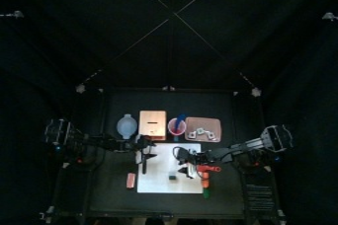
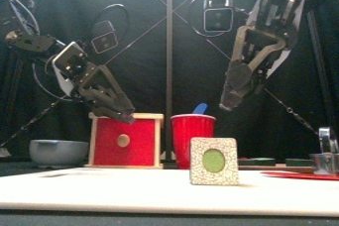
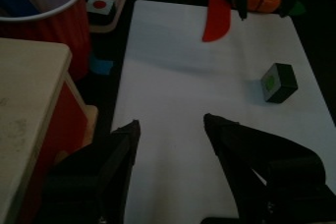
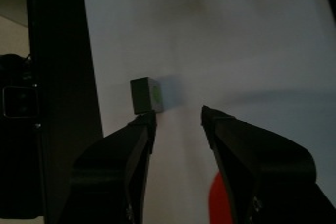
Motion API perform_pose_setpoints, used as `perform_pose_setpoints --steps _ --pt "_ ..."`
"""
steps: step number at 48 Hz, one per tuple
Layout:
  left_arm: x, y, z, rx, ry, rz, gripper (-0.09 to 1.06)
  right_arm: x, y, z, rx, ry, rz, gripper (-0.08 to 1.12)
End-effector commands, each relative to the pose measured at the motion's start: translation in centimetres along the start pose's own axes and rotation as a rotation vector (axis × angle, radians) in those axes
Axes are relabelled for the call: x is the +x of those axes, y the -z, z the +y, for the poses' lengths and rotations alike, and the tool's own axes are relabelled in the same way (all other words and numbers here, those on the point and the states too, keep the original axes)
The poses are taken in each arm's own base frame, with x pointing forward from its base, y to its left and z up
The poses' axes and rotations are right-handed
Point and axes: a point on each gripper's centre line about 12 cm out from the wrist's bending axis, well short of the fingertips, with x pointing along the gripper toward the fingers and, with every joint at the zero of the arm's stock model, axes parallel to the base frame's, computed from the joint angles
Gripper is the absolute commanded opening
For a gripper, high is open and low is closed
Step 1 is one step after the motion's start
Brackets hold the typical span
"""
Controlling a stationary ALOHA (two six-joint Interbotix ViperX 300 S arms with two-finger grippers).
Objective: Place sushi on board then cut the sushi with the knife then place the pieces on the plate
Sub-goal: Place the 4 sushi pieces on the plate
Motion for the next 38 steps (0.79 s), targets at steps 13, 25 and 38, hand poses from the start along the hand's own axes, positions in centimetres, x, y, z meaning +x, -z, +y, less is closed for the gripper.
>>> perform_pose_setpoints --steps 13,25,38 --pt "0.2 -0.9 0.0 -0.002 -0.002 -0.023 0.9 2.8 -1.2 2.8 -0.019 -0.03 0.028 0.8" --pt "0.2 -0.9 0.0 -0.001 -0.002 -0.023 0.9 4.5 -1.0 2.9 -0.02 -0.019 0.062 0.8" --pt "0.1 -0.7 0.0 0.002 -0.001 -0.018 0.9 6.5 -0.4 2.9 -0.02 -0.004 0.098 0.8"
